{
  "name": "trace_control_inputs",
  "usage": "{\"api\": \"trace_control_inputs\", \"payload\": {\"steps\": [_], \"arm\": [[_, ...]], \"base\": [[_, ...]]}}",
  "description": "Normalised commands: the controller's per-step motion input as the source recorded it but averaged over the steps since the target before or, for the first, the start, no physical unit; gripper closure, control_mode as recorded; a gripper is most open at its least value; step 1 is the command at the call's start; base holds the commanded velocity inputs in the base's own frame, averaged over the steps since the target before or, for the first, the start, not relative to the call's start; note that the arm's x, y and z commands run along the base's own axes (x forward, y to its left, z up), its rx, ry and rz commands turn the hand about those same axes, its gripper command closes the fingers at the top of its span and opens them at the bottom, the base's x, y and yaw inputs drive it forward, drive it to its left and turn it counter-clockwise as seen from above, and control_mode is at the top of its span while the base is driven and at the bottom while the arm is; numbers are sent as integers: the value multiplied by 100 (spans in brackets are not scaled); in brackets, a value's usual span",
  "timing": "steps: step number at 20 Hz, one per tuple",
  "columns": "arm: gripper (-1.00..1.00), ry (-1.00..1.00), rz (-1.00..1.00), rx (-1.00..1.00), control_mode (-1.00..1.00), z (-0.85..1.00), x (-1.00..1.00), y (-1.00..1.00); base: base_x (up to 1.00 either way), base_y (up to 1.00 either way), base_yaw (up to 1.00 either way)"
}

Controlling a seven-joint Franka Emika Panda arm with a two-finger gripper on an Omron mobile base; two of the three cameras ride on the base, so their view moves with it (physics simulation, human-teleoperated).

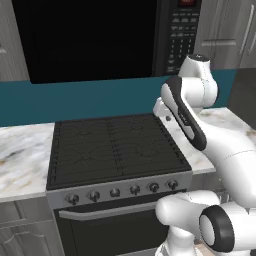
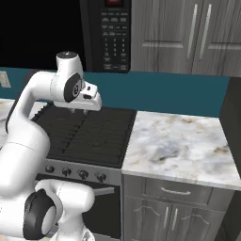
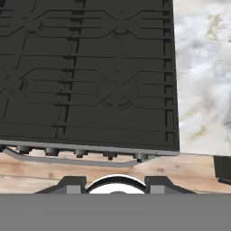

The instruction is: Take the pizza cutter from the drawer on the right and place it on the dining counter for cutting.

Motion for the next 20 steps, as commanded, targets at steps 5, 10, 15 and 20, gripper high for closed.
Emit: {"api": "trace_control_inputs", "payload": {"steps": [5,10,15,20], "arm": [[-100,1,0,1,-100,-3,-4,-23],[-100,0,-12,13,-100,-30,-14,-83],[-100,0,-24,24,-100,-48,-7,-85],[-100,0,-41,30,-100,-38,-2,-58]], "base": [[0,0,0],[0,0,0],[0,0,0],[0,0,0]]}}
